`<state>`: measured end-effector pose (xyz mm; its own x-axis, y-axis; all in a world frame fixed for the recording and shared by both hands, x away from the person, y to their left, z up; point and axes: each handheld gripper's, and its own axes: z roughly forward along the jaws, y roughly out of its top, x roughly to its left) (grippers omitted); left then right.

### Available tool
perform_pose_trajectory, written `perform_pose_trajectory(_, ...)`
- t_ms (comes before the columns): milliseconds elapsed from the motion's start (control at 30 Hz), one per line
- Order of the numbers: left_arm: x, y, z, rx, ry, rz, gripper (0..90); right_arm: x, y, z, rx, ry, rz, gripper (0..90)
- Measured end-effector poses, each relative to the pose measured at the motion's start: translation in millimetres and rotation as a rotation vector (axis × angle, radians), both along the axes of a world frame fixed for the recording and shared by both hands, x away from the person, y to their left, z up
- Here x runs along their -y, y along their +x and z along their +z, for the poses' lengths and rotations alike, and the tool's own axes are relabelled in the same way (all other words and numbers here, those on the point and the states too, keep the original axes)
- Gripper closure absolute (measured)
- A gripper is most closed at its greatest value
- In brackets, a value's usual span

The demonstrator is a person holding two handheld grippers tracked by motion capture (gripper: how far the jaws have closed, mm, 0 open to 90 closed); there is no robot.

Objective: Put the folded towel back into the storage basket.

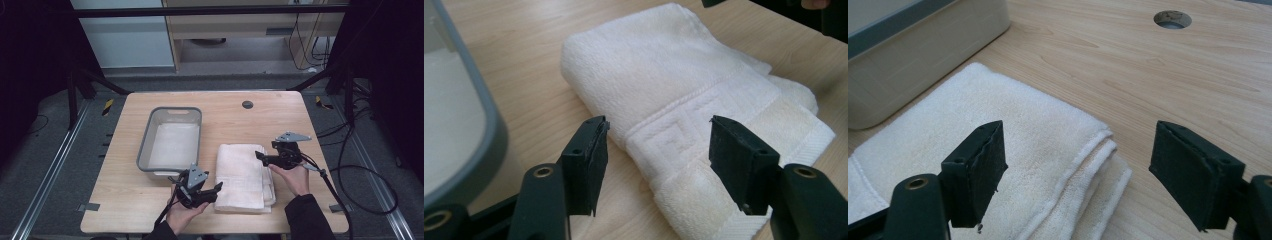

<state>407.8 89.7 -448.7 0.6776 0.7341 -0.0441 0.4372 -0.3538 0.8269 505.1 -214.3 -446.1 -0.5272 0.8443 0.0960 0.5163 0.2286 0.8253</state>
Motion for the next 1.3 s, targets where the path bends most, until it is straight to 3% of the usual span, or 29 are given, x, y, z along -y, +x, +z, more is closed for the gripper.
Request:
perform_pose_trajectory(233, 10.9, -1.6, -11.3, -0.012, 0.041, -0.019, 38.1, 7.6, 3.1, -10.0, -0.028, -0.01, -0.022, 22.3)
perform_pose_trajectory(500, 17.1, 6.5, -28.1, -0.058, 0.078, 0.01, 32.7, 3.1, 5.9, -22.6, -0.067, -0.006, -0.016, 22.7)
perform_pose_trajectory(1000, 16.8, 17.1, -47.5, -0.132, 0.053, 0.007, 29.2, -4.3, 10.0, -45.3, -0.147, -0.011, -0.027, 24.5)
perform_pose_trajectory(1300, 18.0, 20.9, -51.1, -0.172, 0.036, -0.006, 31.7, -5.8, 13.0, -50.6, -0.222, 0.036, -0.021, 33.0)
